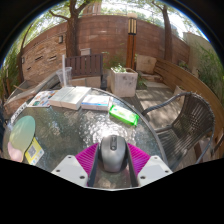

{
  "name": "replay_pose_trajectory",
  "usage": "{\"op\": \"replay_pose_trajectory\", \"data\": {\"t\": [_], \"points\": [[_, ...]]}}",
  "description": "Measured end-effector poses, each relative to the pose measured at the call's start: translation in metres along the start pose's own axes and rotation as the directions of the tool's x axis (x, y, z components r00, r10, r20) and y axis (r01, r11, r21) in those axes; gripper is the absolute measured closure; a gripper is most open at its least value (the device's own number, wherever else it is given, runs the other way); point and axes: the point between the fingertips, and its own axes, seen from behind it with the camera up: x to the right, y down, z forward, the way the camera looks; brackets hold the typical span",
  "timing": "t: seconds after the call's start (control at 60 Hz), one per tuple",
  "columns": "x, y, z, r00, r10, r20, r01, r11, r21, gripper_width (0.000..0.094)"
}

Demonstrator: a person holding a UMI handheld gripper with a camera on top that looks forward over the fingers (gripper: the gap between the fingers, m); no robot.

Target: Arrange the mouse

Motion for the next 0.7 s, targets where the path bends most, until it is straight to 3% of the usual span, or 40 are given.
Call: {"op": "replay_pose_trajectory", "data": {"t": [0.267,0.417,0.583,0.7], "points": [[0.007,-0.004,-0.007,0.998,0.024,-0.062,-0.025,1.000,-0.012,0.0583],[0.005,-0.071,-0.055,0.990,0.067,-0.125,-0.051,0.991,0.127,0.0582],[-0.084,-0.185,-0.138,0.994,0.106,-0.036,-0.087,0.932,0.353,0.0582],[-0.195,-0.200,-0.149,0.992,0.078,0.095,-0.108,0.924,0.367,0.0584]]}}
